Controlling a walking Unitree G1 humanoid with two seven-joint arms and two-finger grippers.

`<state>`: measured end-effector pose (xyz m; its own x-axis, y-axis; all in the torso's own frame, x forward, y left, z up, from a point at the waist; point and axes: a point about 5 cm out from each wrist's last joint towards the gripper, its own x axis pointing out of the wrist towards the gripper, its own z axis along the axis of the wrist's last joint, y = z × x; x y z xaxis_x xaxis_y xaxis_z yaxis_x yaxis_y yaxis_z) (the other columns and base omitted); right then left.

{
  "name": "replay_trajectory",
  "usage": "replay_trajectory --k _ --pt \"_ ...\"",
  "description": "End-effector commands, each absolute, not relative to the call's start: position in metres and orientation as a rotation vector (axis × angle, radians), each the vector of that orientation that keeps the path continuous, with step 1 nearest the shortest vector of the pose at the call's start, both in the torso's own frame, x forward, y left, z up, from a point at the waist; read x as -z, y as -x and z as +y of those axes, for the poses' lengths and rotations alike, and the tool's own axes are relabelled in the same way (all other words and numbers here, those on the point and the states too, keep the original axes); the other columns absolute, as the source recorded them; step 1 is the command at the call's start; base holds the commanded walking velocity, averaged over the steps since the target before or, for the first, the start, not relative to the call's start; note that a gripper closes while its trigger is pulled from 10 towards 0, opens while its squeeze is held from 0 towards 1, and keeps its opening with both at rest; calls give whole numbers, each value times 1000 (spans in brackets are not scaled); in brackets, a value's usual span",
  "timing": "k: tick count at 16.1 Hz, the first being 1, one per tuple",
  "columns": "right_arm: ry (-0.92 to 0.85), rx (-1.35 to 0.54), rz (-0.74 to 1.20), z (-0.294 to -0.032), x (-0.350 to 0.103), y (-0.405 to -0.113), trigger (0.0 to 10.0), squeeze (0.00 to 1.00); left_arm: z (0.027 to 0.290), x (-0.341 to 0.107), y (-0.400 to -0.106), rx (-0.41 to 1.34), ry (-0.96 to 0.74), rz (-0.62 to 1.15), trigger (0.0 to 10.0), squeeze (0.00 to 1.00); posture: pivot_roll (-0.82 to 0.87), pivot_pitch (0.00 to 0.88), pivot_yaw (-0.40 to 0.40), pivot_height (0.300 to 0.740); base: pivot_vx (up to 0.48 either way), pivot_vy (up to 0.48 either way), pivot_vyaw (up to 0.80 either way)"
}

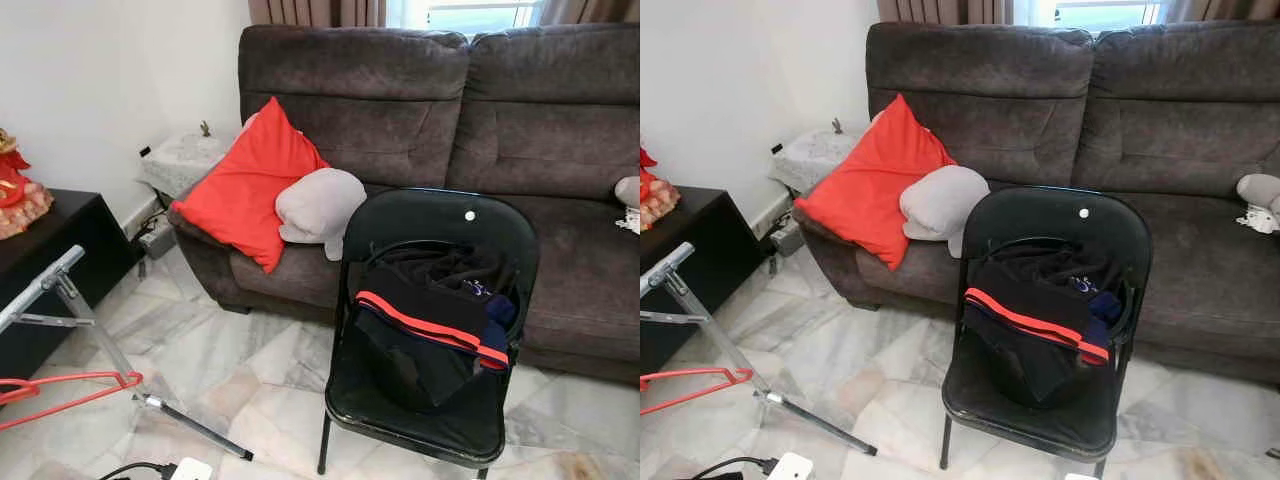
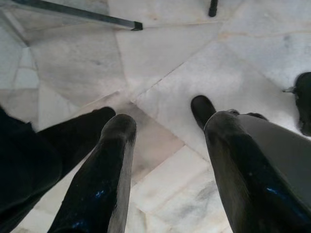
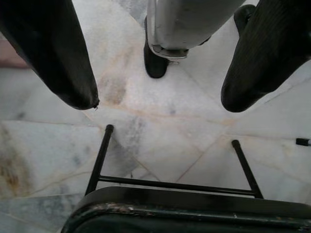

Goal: Hang hanger

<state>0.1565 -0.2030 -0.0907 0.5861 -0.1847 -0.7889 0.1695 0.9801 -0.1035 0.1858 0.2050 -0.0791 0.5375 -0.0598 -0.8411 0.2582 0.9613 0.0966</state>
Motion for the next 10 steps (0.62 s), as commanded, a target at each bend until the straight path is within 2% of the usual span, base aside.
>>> replay_trajectory --k 1,6,8,9,10 --pt "25 196 920 -202 91 -155 10000 0 208 80 -184 179 -228 1000 10000 0 -80 0 75 740 0 0 0" --pt "65 233 797 -214 78 -173 10000 0 193 86 -176 189 -199 1016 10000 0 -99 0 43 740 0 0 0" --pt "119 282 603 -220 59 -191 10000 0 193 88 -173 183 -192 1022 10000 0 -107 0 44 740 0 0 0" --pt "146 281 568 -220 55 -193 10000 0 193 88 -172 182 -192 1023 10000 0 -107 0 44 740 0 0 0" --pt "227 229 440 -215 40 -204 10000 0 194 88 -171 185 -195 1028 10000 0 -105 2 47 740 0 0 0"
